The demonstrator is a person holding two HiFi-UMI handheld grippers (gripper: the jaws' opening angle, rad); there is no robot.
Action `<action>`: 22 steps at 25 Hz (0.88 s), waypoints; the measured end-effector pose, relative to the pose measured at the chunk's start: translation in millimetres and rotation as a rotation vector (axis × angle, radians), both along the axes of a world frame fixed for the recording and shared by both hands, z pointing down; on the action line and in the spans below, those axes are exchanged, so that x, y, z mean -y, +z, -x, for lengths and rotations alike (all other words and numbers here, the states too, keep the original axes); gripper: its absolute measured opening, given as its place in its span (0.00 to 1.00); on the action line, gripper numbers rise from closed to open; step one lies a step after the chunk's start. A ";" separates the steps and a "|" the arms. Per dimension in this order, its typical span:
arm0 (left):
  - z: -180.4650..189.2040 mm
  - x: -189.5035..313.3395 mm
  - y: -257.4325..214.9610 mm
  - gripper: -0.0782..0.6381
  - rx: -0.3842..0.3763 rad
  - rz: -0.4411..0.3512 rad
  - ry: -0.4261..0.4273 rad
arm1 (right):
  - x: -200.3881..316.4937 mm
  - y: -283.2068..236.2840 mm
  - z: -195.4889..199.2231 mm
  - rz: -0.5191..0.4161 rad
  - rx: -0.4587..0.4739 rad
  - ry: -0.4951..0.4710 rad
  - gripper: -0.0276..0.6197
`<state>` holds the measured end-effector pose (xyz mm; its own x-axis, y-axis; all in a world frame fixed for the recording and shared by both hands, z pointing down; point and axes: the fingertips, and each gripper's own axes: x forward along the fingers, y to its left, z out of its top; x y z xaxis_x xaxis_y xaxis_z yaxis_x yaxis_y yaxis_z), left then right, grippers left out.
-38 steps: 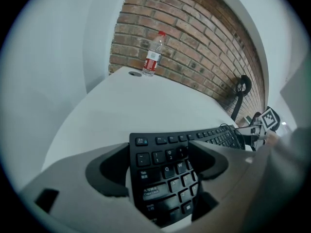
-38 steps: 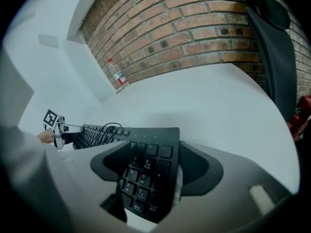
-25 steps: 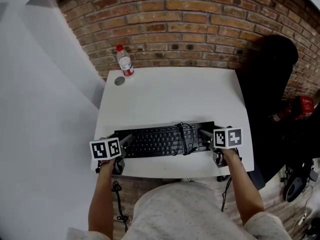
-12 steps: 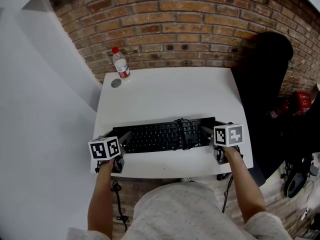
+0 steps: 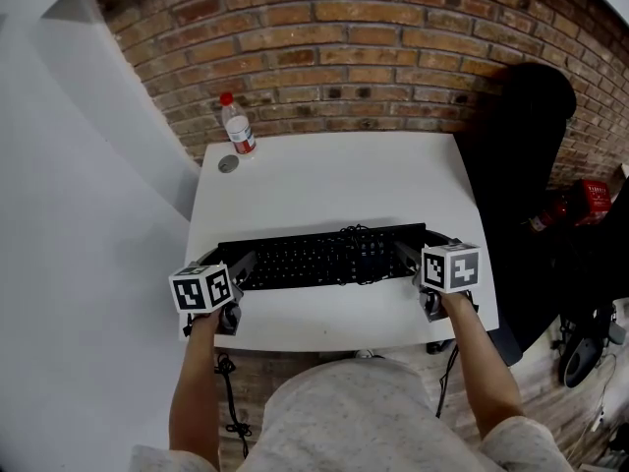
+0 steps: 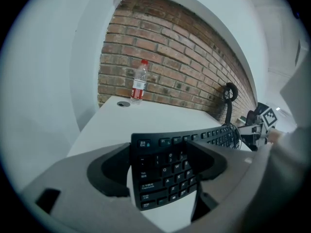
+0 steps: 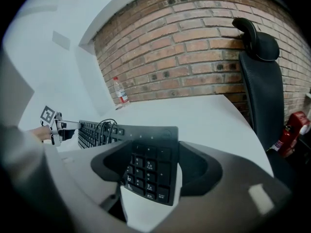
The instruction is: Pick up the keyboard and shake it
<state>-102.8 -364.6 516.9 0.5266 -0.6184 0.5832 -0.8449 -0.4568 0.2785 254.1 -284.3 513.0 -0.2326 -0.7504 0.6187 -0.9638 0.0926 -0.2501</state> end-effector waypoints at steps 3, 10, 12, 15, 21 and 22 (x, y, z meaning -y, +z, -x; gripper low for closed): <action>0.6 2.8 -2.6 0.61 -0.009 -0.010 0.006 | 3.6 -5.6 1.2 -0.043 -0.019 -0.008 0.52; 2.3 5.1 -6.6 0.59 0.025 -0.043 0.030 | 5.4 -8.8 2.5 -0.120 -0.051 -0.023 0.52; 2.1 5.4 -10.3 0.59 0.034 -0.056 0.037 | 3.3 -9.8 2.4 -0.143 -0.058 -0.020 0.51; 2.1 3.5 -14.7 0.59 0.040 -0.074 0.043 | -0.2 -13.7 2.6 -0.177 -0.069 -0.023 0.50; 3.5 -5.0 -17.8 0.59 0.045 -0.097 0.041 | -8.9 -15.8 3.8 -0.191 -0.081 -0.038 0.50; 3.6 -6.3 -17.7 0.59 0.047 -0.099 0.041 | -10.1 -15.7 3.8 -0.192 -0.084 -0.039 0.50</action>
<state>-106.4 -358.3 499.2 0.5263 -0.6526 0.5451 -0.8360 -0.5143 0.1915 250.4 -274.2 497.3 -0.2177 -0.8477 0.4837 -0.9752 0.1684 -0.1437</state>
